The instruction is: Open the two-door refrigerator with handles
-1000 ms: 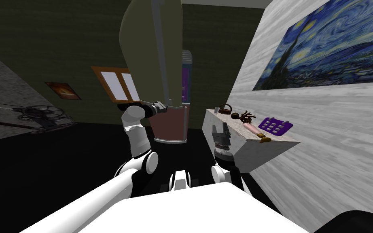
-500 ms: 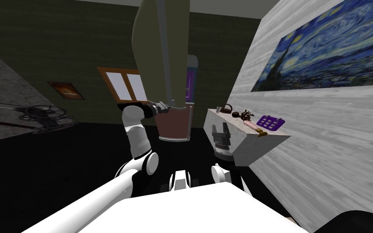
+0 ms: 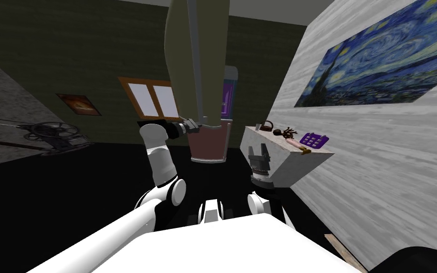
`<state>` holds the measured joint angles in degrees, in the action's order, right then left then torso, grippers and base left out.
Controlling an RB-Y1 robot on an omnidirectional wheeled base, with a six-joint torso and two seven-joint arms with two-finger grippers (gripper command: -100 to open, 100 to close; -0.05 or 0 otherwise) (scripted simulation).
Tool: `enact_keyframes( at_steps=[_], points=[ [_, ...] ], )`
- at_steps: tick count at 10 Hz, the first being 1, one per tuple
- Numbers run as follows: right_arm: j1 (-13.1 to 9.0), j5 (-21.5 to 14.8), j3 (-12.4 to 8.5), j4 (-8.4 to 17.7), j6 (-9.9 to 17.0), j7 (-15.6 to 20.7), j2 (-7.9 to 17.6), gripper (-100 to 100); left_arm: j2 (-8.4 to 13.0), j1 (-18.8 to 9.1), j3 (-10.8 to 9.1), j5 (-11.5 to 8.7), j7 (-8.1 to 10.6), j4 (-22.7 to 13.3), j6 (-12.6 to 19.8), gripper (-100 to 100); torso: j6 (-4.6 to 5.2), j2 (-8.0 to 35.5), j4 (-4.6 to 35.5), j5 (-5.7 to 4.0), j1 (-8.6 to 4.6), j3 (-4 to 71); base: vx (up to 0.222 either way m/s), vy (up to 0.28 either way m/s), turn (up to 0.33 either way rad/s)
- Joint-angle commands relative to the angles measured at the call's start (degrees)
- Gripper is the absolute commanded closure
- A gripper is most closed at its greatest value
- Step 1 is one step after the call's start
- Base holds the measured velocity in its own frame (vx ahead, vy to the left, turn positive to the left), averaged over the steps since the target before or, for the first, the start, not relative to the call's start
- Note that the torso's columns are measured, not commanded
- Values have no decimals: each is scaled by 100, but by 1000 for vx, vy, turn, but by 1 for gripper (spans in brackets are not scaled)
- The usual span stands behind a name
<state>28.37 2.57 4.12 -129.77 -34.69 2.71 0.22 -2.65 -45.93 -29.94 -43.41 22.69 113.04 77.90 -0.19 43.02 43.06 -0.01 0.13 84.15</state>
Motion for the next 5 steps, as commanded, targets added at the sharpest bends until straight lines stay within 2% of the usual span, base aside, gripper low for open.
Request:
enact_keyframes(
  at_steps=[1,2,3,4,5],
  points=[
    [1,0,1,0,0,0,-1,0,282,314,245,-286,217,-115,-262,100,9,-25,-19,-13,-50,13,-54,226,-342],
    [-1,0,1,0,0,0,0,0,456,379,245,-426,217,-115,-413,100,29,-27,-56,-8,-20,8,-94,275,-344],
    [-1,0,0,0,0,0,0,0,632,379,245,-472,217,-115,-604,100,19,-25,-61,2,-8,7,-76,122,-91],
    [0,0,1,0,0,0,-1,0,779,379,245,-472,217,-115,-640,100,16,-50,-68,-7,-45,24,-32,9,34],
    [1,0,2,0,0,0,-2,0,813,379,245,-472,217,-115,-640,100,19,-83,-79,-16,-69,47,-10,-36,22]
  ],
)
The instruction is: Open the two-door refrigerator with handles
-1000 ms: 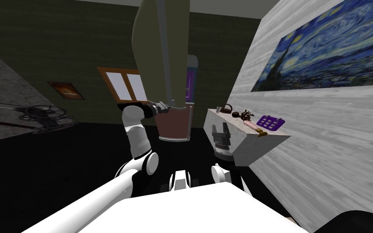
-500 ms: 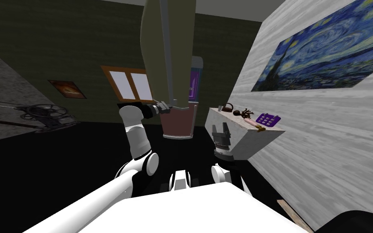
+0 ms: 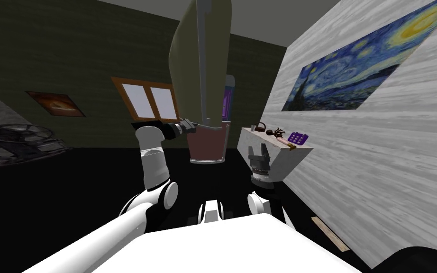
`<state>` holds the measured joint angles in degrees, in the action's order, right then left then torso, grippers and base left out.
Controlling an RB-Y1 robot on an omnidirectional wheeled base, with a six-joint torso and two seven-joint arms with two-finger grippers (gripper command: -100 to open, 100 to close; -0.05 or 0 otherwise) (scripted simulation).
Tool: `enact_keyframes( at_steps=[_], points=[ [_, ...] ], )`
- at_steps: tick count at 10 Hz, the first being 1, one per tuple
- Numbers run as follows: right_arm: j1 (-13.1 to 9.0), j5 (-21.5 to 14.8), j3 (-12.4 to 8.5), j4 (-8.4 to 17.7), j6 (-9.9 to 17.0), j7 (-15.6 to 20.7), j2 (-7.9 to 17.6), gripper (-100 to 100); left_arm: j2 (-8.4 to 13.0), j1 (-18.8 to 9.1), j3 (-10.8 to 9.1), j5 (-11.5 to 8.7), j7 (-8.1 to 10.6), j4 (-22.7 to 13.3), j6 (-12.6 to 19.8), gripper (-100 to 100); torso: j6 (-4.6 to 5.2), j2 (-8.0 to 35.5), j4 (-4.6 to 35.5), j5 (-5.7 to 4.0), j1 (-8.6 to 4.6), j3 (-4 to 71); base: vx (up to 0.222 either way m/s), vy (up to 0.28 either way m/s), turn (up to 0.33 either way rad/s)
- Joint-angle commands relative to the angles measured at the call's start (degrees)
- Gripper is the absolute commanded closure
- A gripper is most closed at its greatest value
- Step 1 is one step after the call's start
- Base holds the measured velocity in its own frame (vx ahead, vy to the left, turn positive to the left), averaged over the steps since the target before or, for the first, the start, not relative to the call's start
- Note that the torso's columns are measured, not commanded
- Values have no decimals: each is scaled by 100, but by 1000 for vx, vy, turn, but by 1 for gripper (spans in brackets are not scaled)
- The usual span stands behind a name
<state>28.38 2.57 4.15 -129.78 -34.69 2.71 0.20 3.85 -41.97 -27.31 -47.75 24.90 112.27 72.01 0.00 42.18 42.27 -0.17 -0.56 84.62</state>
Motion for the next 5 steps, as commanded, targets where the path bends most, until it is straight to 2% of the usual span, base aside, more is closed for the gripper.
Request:
enact_keyframes(
  at_steps=[1,2,3,4,5],
  points=[
    [0,0,1,0,0,0,-1,0,377,284,227,-297,217,-143,-340,100,3,-15,-7,2,8,11,-112,87,-326],
    [-2,0,0,-1,0,0,1,0,547,334,227,-430,217,-143,-479,100,7,18,0,20,71,-7,-111,201,-408],
    [-2,0,-1,0,0,0,2,0,726,334,227,-511,217,-143,-635,100,-4,24,7,35,114,-15,-43,161,-87],
    [1,0,-2,0,0,0,2,0,904,334,227,-511,217,-143,-715,100,-9,3,2,30,90,-2,-11,72,51],
    [1,0,-1,0,0,0,1,0,981,334,227,-511,217,-143,-715,100,-3,-10,-4,14,40,8,1,12,30]
  ],
)
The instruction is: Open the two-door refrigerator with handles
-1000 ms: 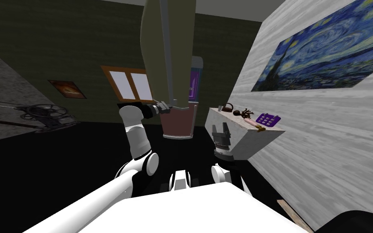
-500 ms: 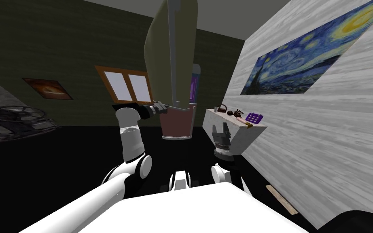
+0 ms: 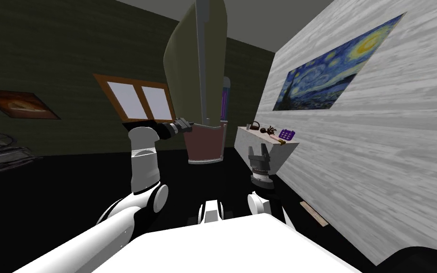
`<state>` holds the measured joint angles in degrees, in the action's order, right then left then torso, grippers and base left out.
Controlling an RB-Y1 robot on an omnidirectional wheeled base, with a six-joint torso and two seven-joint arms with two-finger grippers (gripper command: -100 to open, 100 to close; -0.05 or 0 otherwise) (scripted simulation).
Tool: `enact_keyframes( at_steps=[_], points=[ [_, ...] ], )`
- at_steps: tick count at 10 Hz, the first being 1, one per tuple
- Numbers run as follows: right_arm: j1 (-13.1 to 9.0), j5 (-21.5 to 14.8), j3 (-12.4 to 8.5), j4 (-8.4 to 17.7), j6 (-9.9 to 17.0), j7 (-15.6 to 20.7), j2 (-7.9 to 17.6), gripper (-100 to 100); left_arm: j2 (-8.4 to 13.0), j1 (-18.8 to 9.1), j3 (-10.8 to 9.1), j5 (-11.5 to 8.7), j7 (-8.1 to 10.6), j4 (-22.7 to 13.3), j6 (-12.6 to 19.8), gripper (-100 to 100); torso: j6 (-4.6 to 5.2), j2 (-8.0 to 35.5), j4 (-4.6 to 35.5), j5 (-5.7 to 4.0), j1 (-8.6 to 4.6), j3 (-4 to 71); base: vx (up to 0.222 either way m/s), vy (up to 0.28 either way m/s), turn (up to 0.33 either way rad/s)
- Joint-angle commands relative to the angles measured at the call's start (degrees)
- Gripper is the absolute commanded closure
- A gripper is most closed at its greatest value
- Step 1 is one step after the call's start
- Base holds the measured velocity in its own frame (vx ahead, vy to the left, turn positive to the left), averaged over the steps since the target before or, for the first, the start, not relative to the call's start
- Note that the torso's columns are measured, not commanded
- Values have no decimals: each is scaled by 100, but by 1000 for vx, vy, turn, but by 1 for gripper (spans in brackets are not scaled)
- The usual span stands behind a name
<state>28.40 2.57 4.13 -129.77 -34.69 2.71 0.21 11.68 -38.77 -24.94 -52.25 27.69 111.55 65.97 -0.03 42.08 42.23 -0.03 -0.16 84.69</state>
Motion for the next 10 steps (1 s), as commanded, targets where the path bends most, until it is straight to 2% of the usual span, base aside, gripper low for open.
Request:
enact_keyframes(
  at_steps=[1,2,4,5,6,7,9,10],
  points=[
    [0,0,1,0,0,0,-1,0,425,270,233,-317,159,-176,-357,100,5,0,-1,-10,-26,1,-82,169,-341],
    [-3,0,1,-1,0,0,1,0,613,365,233,-502,159,-176,-473,100,10,33,6,5,33,-19,-116,215,-402],
    [-1,0,0,0,0,0,0,0,971,365,233,-534,159,-176,-775,100,-5,30,11,4,10,-20,-62,60,-3],
    [0,0,1,0,0,0,-1,0,1016,365,233,-534,159,-176,-775,100,1,7,3,-8,-20,-5,-4,-18,23],
    [0,0,1,0,0,0,-1,0,1243,661,477,-813,380,-281,-1041,100,6,-4,-2,-10,-24,3,-95,145,-397],
    [-3,0,1,0,0,0,0,0,1387,716,477,-939,380,-281,-1181,100,12,27,4,9,42,-14,-152,177,-376],
    [0,0,-1,0,0,0,0,0,1742,716,477,-1006,380,-281,-1439,100,-6,22,10,7,24,-16,-49,74,11],
    [0,0,0,0,0,0,0,0,1833,716,477,-1006,380,-281,-1439,100,1,0,0,-3,-6,-1,-4,8,17]
  ],
)
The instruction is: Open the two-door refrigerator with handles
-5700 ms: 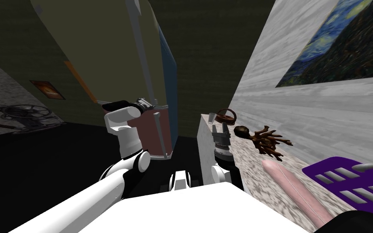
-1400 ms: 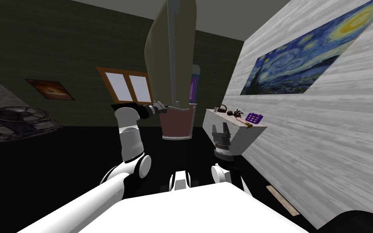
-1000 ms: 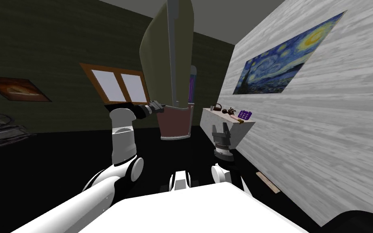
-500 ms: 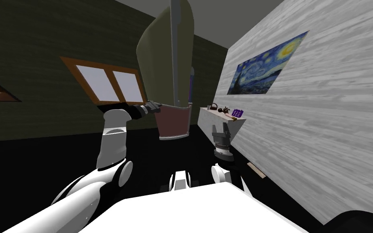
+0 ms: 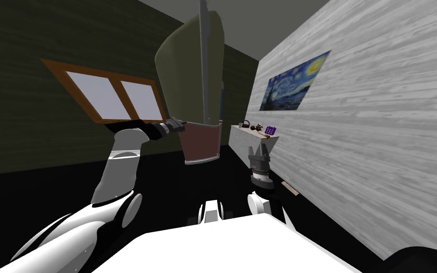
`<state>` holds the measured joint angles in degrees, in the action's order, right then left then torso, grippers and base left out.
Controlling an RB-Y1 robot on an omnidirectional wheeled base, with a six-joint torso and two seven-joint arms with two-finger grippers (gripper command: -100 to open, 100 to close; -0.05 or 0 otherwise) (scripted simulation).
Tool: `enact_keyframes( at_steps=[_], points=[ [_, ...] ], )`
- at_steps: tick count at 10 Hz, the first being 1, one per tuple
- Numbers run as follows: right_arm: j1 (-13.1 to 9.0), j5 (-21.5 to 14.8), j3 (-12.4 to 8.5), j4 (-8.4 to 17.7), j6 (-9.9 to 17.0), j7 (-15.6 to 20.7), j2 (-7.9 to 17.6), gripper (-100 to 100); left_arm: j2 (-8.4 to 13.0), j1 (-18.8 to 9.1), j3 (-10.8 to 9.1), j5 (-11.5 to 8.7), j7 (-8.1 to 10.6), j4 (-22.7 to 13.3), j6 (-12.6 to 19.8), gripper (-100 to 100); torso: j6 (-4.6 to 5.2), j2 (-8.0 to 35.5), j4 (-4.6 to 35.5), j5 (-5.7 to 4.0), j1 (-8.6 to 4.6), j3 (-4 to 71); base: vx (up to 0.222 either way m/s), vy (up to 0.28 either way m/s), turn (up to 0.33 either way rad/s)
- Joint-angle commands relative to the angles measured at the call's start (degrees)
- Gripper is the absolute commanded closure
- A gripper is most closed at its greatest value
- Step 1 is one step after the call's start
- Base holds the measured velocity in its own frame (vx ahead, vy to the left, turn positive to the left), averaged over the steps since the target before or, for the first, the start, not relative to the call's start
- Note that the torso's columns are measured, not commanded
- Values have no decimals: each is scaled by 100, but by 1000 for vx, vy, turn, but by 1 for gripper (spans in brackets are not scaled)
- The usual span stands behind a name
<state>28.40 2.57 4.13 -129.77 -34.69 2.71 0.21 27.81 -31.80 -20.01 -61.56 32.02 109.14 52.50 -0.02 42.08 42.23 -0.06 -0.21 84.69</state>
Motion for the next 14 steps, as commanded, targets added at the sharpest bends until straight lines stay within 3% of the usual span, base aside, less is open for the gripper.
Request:
enact_keyframes(
  at_steps=[1,3,5,6,7,9,10,11,12,14],
  points=[
    [0,0,1,0,0,0,-1,0,440,277,228,-339,168,-145,-351,100,4,-5,-3,-4,-10,5,-87,188,-299],
    [-2,0,-1,0,0,0,1,0,782,369,228,-548,168,-145,-638,100,1,48,14,18,53,-29,-126,136,-256],
    [0,0,0,0,0,0,0,0,1038,369,228,-548,168,-145,-757,100,-1,6,3,-7,-18,-4,-26,-11,39],
    [0,0,1,0,0,0,-1,0,1277,665,472,-867,389,-250,-1017,100,5,-7,-3,-6,-14,5,-117,129,-297],
    [-2,0,0,0,0,0,1,0,1434,720,472,-1008,389,-250,-1162,100,9,29,4,12,50,-14,-178,184,-390],
    [0,0,-1,1,0,0,1,0,1781,720,472,-1020,389,-250,-1421,100,-6,26,10,10,28,-18,-66,63,-39],
    [1,0,0,0,0,0,0,0,1856,720,472,-1020,389,-250,-1421,100,-1,-4,-1,-2,-5,2,5,-9,28],
    [1,0,0,0,0,0,0,0,2066,979,715,-1255,610,-355,-1688,100,4,-14,-6,-6,-14,10,-156,106,-328],
    [-2,0,0,0,0,0,0,0,2214,1072,715,-1455,610,-355,-1857,100,11,40,6,9,35,-20,-195,161,-411],
    [0,0,-1,0,0,0,1,0,2583,1072,715,-1493,610,-355,-2086,100,-8,24,10,10,29,-17,-60,61,-4]
  ],
)
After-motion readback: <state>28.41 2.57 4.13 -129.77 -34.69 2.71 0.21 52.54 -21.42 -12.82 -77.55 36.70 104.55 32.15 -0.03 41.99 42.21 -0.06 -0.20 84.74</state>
